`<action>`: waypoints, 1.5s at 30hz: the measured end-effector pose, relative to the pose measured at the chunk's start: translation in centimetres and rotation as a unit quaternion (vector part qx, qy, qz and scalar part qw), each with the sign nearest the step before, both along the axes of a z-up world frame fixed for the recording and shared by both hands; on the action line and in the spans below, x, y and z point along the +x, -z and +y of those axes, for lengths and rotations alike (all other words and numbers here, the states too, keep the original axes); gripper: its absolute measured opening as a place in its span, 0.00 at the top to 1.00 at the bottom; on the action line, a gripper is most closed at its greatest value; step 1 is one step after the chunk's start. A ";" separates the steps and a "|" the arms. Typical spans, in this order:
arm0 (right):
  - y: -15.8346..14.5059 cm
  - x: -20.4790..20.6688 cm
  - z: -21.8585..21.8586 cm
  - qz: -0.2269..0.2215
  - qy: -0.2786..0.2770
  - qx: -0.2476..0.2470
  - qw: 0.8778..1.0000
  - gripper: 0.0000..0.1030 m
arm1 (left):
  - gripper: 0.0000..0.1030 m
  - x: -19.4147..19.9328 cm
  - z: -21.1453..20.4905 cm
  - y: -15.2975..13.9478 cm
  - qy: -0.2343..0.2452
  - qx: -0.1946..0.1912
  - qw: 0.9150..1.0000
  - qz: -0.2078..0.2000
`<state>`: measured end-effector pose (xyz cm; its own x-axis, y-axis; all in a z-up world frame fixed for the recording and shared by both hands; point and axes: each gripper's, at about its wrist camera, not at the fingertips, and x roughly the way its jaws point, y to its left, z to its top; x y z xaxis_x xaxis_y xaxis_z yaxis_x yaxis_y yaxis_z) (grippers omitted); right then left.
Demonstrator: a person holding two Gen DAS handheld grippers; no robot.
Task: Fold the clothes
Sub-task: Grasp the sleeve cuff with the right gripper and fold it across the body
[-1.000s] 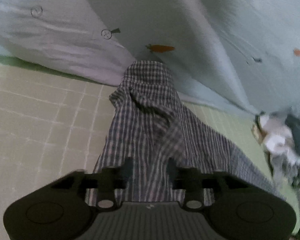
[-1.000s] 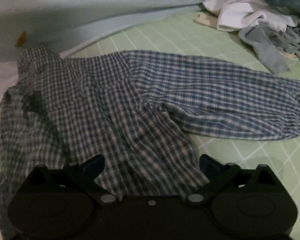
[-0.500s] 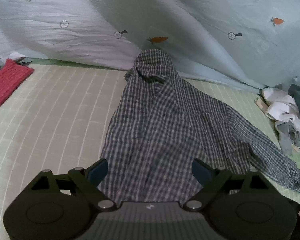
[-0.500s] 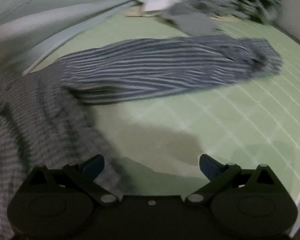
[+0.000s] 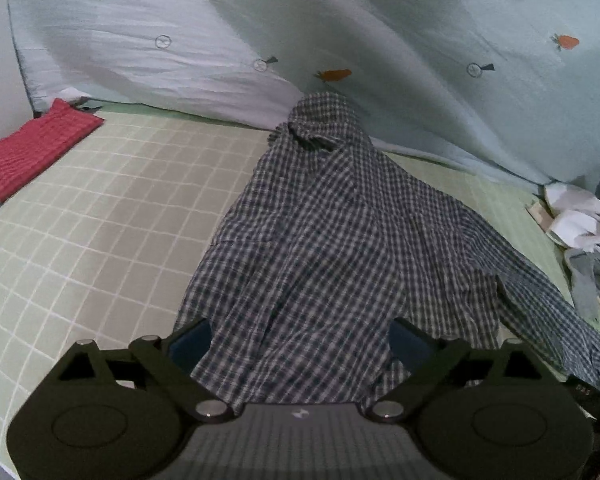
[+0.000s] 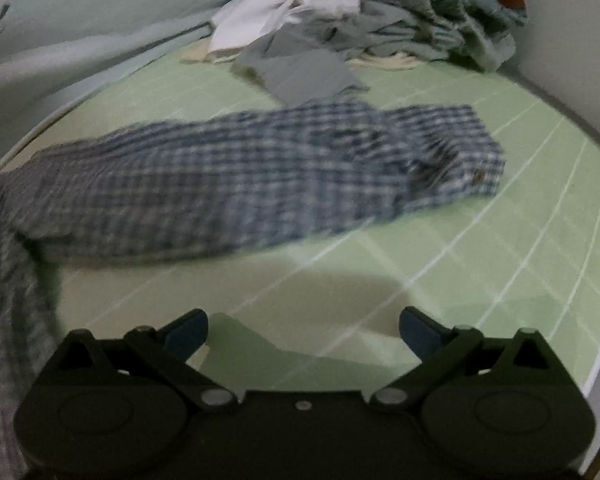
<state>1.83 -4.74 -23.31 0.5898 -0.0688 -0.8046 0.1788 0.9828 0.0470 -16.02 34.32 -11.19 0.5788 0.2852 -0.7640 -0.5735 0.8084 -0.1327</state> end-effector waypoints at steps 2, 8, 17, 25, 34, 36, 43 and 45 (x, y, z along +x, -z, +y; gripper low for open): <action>0.1 1.1 -1.0 -0.007 0.016 -0.002 1.000 0.00 | 0.07 0.3 0.1 0.0 -0.011 0.003 1.000 0.002; 0.1 4.0 -3.7 -0.027 0.054 -0.004 0.998 0.00 | 0.06 1.8 0.2 0.0 -0.025 0.016 0.999 0.020; -0.1 7.6 -7.2 -0.039 0.066 -0.001 0.997 0.00 | 0.06 4.4 -1.6 0.9 0.026 0.020 0.999 0.040; -0.5 8.5 -5.0 -0.052 -0.040 -0.018 0.998 0.10 | 0.06 6.8 -1.7 1.3 0.045 0.014 0.998 0.045; -2.0 9.2 -0.1 -0.074 -0.108 0.007 0.991 0.91 | 0.06 8.9 -0.6 1.7 0.072 0.010 0.997 0.035; -2.6 9.1 1.5 -0.081 -0.125 0.022 0.989 0.92 | 0.06 8.9 -0.2 1.9 0.071 0.004 0.997 0.035; -6.2 7.2 11.0 -0.121 -0.249 0.071 0.958 0.92 | 0.06 8.0 1.4 2.1 0.055 -0.006 0.998 0.029; -7.3 6.5 14.2 -0.125 -0.295 0.096 0.942 0.92 | 0.06 7.7 2.1 2.0 0.046 -0.010 0.999 0.025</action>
<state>8.36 9.45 -16.05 0.6533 0.4629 -0.5991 -0.4363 0.8769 0.2017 -8.30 36.40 -13.18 0.5621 0.2177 -0.7979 -0.5040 0.8551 -0.1217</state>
